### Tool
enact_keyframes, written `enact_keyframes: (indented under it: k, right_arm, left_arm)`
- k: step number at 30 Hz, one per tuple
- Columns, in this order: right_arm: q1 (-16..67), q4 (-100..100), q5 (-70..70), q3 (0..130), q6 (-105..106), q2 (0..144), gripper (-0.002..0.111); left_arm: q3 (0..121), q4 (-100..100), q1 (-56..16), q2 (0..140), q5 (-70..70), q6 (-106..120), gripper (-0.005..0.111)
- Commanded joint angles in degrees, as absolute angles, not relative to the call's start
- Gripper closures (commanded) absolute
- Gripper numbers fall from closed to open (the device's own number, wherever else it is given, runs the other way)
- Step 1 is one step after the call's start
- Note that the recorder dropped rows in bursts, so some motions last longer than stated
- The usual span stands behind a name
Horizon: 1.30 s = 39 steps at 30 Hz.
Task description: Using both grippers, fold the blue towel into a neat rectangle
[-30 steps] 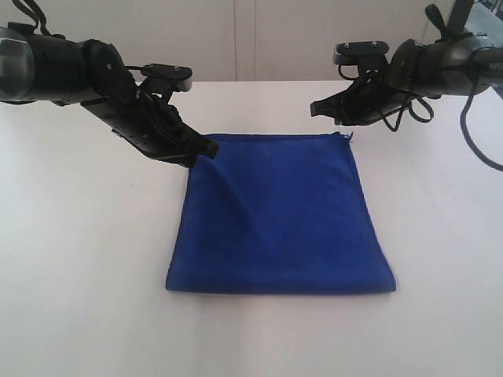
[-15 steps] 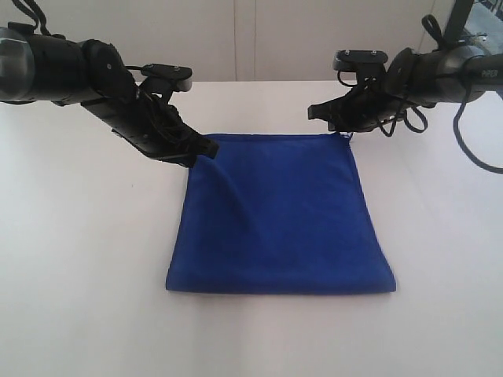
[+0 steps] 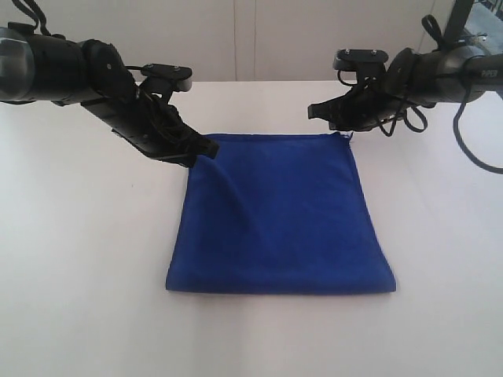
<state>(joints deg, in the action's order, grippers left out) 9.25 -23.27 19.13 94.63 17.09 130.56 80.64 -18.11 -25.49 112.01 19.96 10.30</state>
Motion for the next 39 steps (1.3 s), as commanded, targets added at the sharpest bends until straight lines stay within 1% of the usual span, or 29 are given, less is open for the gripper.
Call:
enact_keyframes:
  k: [1, 9, 11, 12, 13, 21, 30, 36, 38, 39]
  right_arm:
    - [9.3, -23.6, 19.2, 94.8, 17.7, 131.0, 0.088]
    - [9.3, -23.6, 19.6, 94.8, 17.9, 131.8, 0.089]
    - [9.3, -23.6, 19.1, 94.8, 18.0, 131.8, 0.098]
    - [9.3, -23.4, 18.8, 94.8, 18.0, 131.7, 0.107]
    - [9.3, -23.3, 18.6, 94.8, 18.1, 131.6, 0.108]
    - [8.2, -18.9, 19.2, 94.8, 18.2, 127.5, 0.108]
    - [7.9, -17.4, 20.1, 94.8, 18.2, 130.5, 0.108]
    - [7.9, -17.4, 18.1, 94.8, 18.2, 131.1, 0.108]
    - [7.9, -17.0, 17.8, 94.8, 18.2, 130.9, 0.103]
    - [7.9, -16.6, 17.8, 94.8, 18.2, 130.9, 0.097]
  left_arm:
    - [80.7, -18.9, -25.9, 111.4, 20.6, 10.1, 0.107]
    - [80.7, -18.9, -25.9, 111.4, 20.4, 10.1, 0.107]
    - [80.7, -18.9, -25.9, 111.4, 20.4, 10.1, 0.107]
    - [80.7, -18.9, -25.9, 111.4, 20.4, 10.1, 0.107]
    - [80.7, -18.9, -25.9, 111.4, 20.4, 10.1, 0.107]
    - [80.7, -18.9, -25.9, 111.4, 20.4, 10.1, 0.107]
    - [80.7, -18.9, -25.9, 111.4, 20.5, 10.1, 0.107]
    - [80.7, -18.9, -25.9, 111.4, 20.6, 10.1, 0.107]
    - [80.7, -18.9, -25.9, 111.4, 20.6, 10.1, 0.107]
    - [80.7, -18.9, -25.9, 111.4, 20.6, 10.1, 0.107]
